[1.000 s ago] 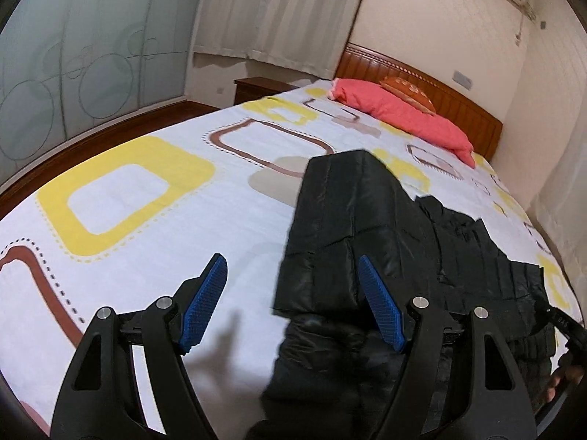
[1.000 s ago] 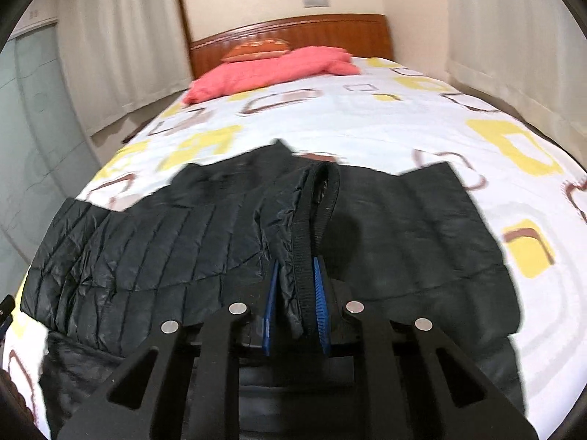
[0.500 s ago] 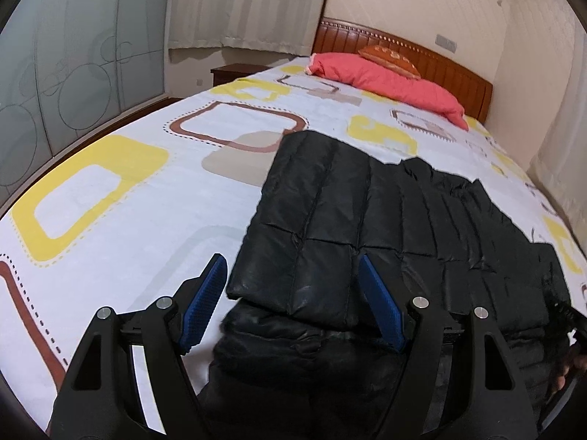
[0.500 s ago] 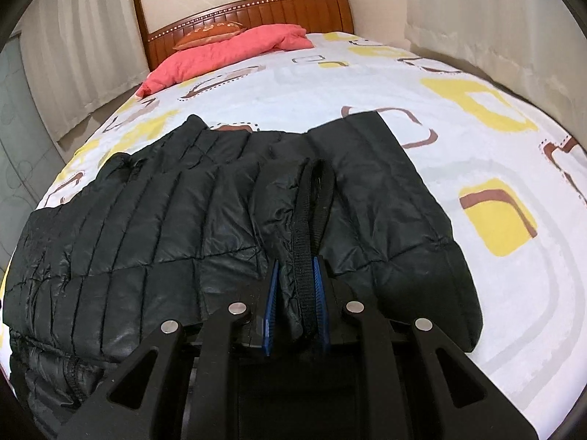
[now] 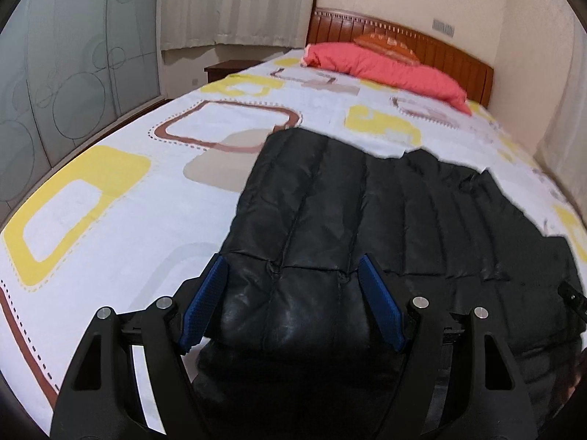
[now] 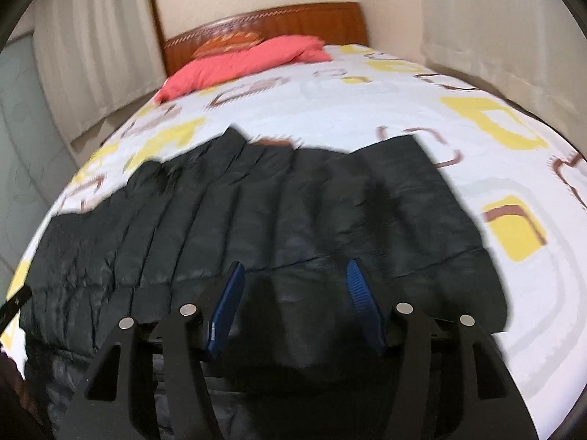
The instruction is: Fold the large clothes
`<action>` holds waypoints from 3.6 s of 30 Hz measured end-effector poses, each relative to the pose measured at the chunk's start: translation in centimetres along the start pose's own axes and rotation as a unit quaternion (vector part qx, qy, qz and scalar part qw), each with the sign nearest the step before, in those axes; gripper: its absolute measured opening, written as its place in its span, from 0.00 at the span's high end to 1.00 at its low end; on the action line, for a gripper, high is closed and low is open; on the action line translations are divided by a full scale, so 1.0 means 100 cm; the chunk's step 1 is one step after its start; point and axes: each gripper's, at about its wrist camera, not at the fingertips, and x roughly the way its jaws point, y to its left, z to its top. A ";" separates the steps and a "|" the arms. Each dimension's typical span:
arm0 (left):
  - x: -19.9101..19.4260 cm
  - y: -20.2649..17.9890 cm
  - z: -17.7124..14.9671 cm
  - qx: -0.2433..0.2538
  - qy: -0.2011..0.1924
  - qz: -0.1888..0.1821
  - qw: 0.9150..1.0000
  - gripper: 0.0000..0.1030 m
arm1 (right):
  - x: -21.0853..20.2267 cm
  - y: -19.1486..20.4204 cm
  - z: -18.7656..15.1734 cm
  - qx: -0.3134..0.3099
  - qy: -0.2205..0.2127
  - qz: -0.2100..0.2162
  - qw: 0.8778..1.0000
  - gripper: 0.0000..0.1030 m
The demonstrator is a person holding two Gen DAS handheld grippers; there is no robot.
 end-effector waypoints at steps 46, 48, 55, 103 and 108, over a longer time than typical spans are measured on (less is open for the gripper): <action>-0.008 0.015 0.010 -0.047 0.041 -0.012 0.998 0.25 | -0.009 -0.003 0.001 0.022 0.013 0.016 1.000 0.41; -0.028 0.034 -0.007 -0.068 0.050 -0.009 0.996 0.25 | -0.029 -0.019 -0.009 0.029 0.017 0.010 0.999 0.41; -0.097 0.107 -0.082 -0.163 0.082 -0.009 0.983 0.25 | -0.109 -0.086 -0.077 0.069 0.025 -0.021 0.997 0.41; -0.301 0.160 -0.210 -0.289 -0.017 -0.246 0.925 0.92 | -0.300 -0.136 -0.249 0.232 -0.029 0.275 0.933 0.91; -0.354 0.174 -0.201 -0.276 -0.053 -0.273 0.920 0.92 | -0.344 -0.136 -0.246 0.219 -0.065 0.292 0.929 0.91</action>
